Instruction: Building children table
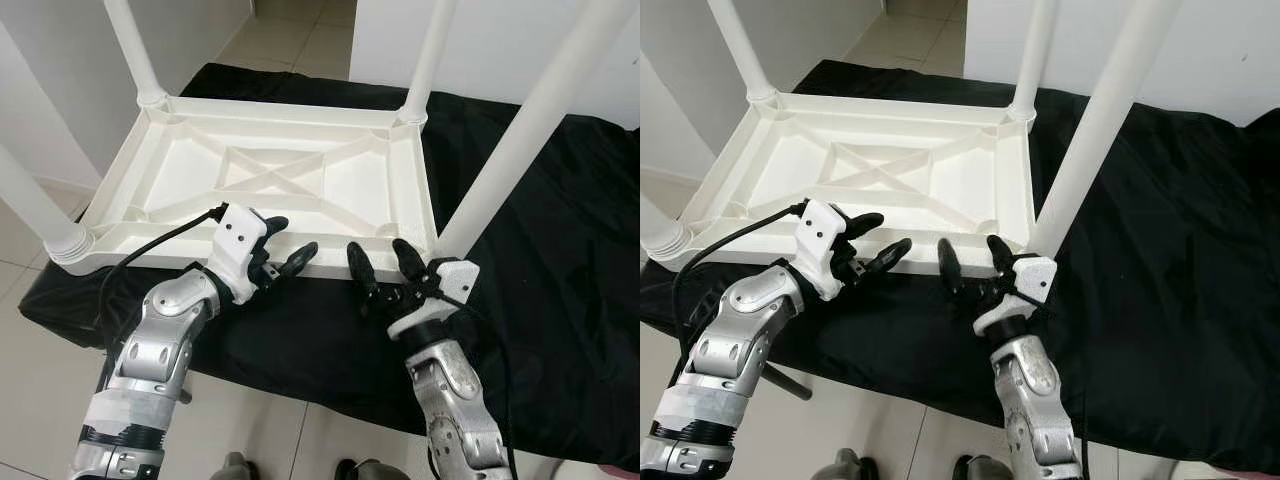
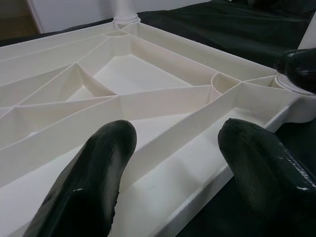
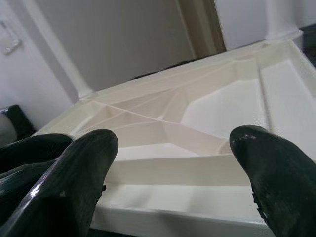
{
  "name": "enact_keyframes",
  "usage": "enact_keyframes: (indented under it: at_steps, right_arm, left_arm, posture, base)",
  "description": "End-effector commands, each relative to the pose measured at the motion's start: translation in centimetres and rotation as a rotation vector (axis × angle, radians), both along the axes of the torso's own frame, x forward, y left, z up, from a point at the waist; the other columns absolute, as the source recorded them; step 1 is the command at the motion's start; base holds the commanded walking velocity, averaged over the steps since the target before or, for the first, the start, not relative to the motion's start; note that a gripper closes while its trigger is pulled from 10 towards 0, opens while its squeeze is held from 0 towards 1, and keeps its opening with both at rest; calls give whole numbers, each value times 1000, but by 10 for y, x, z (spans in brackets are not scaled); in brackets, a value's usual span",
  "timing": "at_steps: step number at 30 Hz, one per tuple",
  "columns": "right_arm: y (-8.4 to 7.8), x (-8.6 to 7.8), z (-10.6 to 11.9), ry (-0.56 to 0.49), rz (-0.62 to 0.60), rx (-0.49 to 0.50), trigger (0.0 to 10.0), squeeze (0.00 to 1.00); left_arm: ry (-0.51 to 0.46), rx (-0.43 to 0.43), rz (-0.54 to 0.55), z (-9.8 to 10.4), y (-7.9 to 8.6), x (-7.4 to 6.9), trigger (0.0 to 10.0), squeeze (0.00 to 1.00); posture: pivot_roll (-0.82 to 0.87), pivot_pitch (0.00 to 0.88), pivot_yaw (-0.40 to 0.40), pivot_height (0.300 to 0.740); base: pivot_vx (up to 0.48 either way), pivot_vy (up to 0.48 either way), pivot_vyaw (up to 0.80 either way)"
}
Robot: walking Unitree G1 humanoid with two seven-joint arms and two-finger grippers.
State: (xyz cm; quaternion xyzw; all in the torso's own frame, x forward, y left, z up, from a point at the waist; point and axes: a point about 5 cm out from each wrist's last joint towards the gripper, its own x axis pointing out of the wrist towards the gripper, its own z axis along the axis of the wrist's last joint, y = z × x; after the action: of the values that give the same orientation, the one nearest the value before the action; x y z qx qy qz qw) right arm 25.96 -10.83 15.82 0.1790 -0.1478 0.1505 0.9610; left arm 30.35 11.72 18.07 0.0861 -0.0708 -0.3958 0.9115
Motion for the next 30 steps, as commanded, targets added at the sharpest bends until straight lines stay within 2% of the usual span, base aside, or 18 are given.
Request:
enact_keyframes:
  at_steps: [1, 6, 10, 15, 19, 22, 27, 30]
  right_arm:
    - [-2, 3, -3, 14, -43, 42, 10000, 0]
    - [-10, 11, -2, 9, -119, 57, 10000, 0]
    - [-12, 13, -3, 8, -133, 56, 10000, 0]
    - [-25, 17, -3, 3, -176, 54, 10000, 0]
    - [-40, 18, -5, -3, -230, 17, 10000, 0]
    - [-43, 19, -5, -6, -239, 13, 10000, 0]
    - [-58, 20, -4, -12, -274, -30, 10000, 0]
    - [-60, 20, -4, -14, -280, -33, 10000, 0]
  left_arm:
    - [-1, -2, 70, -1, 3, 1, 10000, 0]
    - [4, 9, 62, -1, 3, 0, 10000, 0]
    - [5, 13, 59, -1, 4, 0, 10000, 0]
    - [12, 56, -4, 0, 5, -7, 10000, 0]
    - [22, 81, -77, -3, -2, -15, 10000, 0]
    - [23, 83, -84, -4, -3, -16, 10000, 0]
    - [50, 80, -79, -12, -4, -16, 10000, 0]
    - [53, 82, -78, -13, -4, -16, 10000, 0]
  posture:
    - [21, 181, 8, 740]
    - [40, 179, 18, 740]
    - [46, 178, 20, 740]
    - [71, 181, 29, 740]
    - [67, 182, 32, 740]
    - [67, 182, 32, 740]
    - [51, 170, 19, 740]
    - [50, 168, 18, 740]
  base:
    - [0, 0, 0]
    - [0, 0, 0]
    - [0, 0, 0]
    - [0, 0, 0]
    - [0, 0, 0]
    - [0, 0, 0]
    - [0, 0, 0]
    - [0, 0, 0]
